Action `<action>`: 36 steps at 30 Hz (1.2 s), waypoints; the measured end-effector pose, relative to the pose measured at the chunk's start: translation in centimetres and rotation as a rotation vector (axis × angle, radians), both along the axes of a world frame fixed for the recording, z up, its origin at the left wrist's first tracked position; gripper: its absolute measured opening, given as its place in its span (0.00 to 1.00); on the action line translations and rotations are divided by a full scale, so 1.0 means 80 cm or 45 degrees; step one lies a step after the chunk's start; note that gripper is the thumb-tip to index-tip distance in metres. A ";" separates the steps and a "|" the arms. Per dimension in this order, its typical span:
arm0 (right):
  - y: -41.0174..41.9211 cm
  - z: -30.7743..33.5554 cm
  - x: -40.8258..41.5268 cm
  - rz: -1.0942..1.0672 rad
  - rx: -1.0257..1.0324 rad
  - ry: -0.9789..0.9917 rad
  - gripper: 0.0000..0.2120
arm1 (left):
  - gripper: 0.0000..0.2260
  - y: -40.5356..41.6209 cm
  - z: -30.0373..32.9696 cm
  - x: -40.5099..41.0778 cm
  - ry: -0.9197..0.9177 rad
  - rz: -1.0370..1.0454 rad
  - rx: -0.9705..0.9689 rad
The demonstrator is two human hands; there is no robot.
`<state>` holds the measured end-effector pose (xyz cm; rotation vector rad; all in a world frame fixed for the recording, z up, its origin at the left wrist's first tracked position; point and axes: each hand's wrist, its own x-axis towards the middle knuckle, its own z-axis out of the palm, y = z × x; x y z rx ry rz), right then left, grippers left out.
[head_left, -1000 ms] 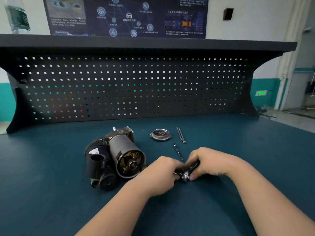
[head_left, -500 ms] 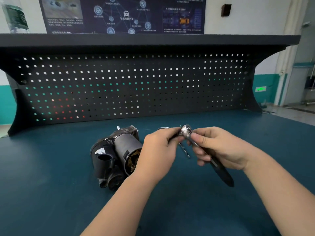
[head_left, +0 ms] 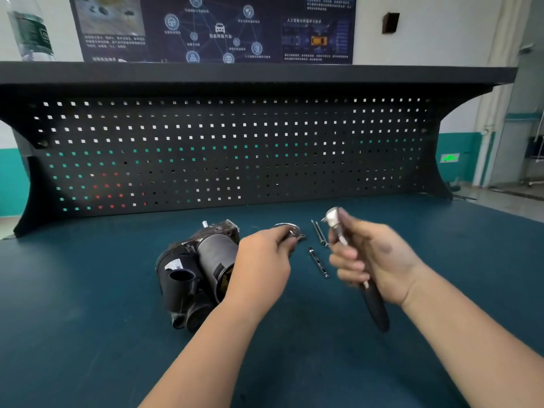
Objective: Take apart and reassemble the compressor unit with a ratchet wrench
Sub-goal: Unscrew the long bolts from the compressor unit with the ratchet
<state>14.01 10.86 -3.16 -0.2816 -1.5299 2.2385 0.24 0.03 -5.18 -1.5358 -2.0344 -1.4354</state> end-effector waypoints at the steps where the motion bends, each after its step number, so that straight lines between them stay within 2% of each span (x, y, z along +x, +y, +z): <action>1: 0.011 0.004 0.005 -0.088 -0.012 0.041 0.17 | 0.09 -0.001 0.003 -0.001 -0.179 -0.022 0.041; 3: 0.035 0.007 0.009 -0.330 0.019 -0.021 0.18 | 0.11 -0.003 0.009 0.003 -0.605 -0.161 0.164; 5: 0.055 0.001 0.001 -0.530 0.130 -0.235 0.18 | 0.08 -0.002 0.015 0.012 -0.971 -0.368 0.256; 8: 0.068 -0.012 -0.031 -0.716 0.633 -0.740 0.18 | 0.08 0.001 0.021 0.024 -1.452 -0.502 0.253; 11: 0.069 -0.020 -0.071 -0.754 1.140 -1.198 0.18 | 0.09 0.000 0.019 0.022 -1.908 -0.478 0.007; 13: 0.067 -0.023 -0.097 -0.640 1.373 -1.456 0.15 | 0.07 -0.002 0.017 0.017 -2.094 -0.509 -0.117; 15: 0.067 -0.023 -0.116 -0.499 1.569 -1.645 0.13 | 0.07 -0.001 0.017 0.013 -2.156 -0.530 -0.145; 16: 0.067 -0.025 -0.122 -0.464 1.574 -1.659 0.13 | 0.07 -0.001 0.017 0.012 -2.169 -0.537 -0.147; 19: 0.072 -0.032 -0.130 -0.442 1.463 -1.526 0.11 | 0.10 -0.001 0.019 0.009 -2.189 -0.515 -0.155; 21: 0.067 -0.032 -0.125 -0.543 1.395 -1.468 0.11 | 0.12 0.000 0.018 0.009 -2.211 -0.478 -0.128; 24: 0.061 -0.017 -0.107 -0.639 1.025 -1.062 0.13 | 0.13 0.006 0.016 0.014 -2.113 -0.395 -0.018; 26: 0.050 0.001 -0.085 -0.449 0.672 -0.704 0.12 | 0.11 0.012 0.016 0.018 -1.994 -0.354 0.067; 28: 0.034 0.017 -0.061 -0.152 0.448 -0.443 0.11 | 0.08 0.013 0.017 0.018 -1.905 -0.394 0.118; 31: 0.007 0.025 -0.035 0.177 0.420 -0.343 0.10 | 0.12 0.005 0.019 0.014 -1.790 -0.606 0.116; 34: -0.013 0.020 -0.030 0.214 0.438 -0.312 0.12 | 0.10 0.000 0.022 0.013 -1.687 -0.755 0.235; 36: -0.021 0.017 -0.037 0.159 0.402 -0.250 0.16 | 0.11 -0.001 0.025 0.011 -1.649 -0.668 0.443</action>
